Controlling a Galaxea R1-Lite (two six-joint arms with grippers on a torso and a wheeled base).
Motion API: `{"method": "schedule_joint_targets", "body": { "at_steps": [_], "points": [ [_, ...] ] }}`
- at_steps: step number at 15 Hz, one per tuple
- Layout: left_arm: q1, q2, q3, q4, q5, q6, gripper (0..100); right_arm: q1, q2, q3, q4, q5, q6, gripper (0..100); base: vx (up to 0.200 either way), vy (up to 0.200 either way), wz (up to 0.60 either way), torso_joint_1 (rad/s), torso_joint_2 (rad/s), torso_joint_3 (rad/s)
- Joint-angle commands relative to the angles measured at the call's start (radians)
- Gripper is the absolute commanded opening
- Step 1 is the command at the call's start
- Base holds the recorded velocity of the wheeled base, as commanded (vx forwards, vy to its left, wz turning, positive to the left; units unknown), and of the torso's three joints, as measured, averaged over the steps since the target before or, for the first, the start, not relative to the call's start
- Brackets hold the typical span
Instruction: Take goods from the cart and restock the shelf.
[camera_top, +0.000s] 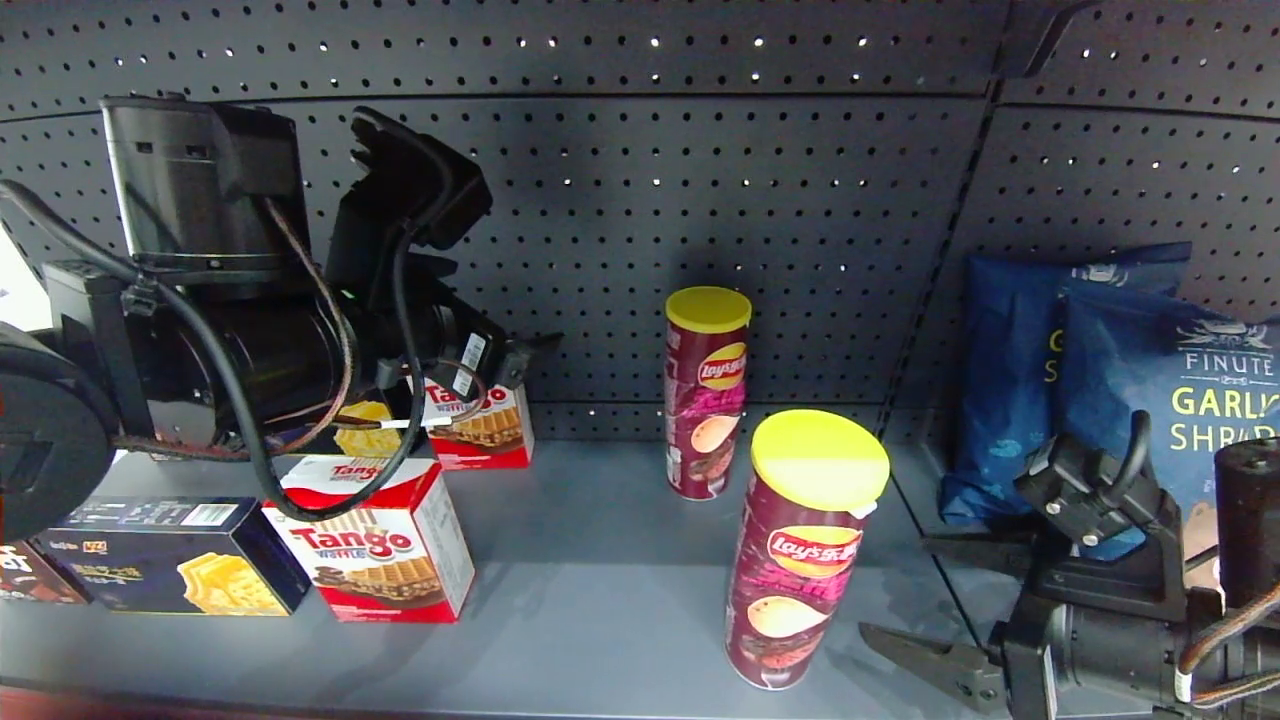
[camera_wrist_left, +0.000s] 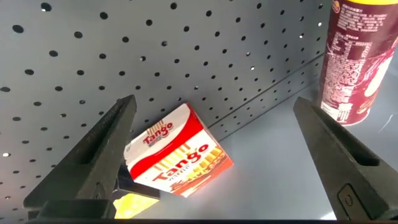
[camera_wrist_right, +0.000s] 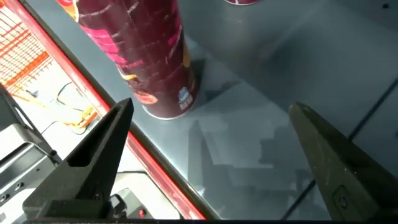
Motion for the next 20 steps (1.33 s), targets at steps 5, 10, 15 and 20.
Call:
{"method": "schedule_joint_targets", "body": {
  "at_steps": [5,10,15,20],
  "points": [
    [0.002,0.003,-0.001,0.000,0.001,-0.001,100,0.000,0.082,-0.052,-0.009,0.000,-0.004,100,0.000,0.000,0.00,0.000,0.00,0.000],
    [0.002,0.003,0.004,-0.002,0.001,-0.001,100,-0.006,0.096,-0.055,-0.009,0.000,-0.006,100,0.000,0.000,0.00,0.000,0.00,0.000],
    [0.002,0.005,0.004,-0.002,-0.001,-0.003,100,-0.011,0.106,-0.064,-0.011,-0.001,-0.006,100,0.000,0.000,0.00,0.000,0.00,0.000],
    [0.004,0.005,0.008,-0.002,0.001,-0.014,100,-0.060,0.145,-0.084,-0.037,0.000,-0.057,100,0.000,0.000,0.00,0.000,0.00,0.000]
  ]
}}
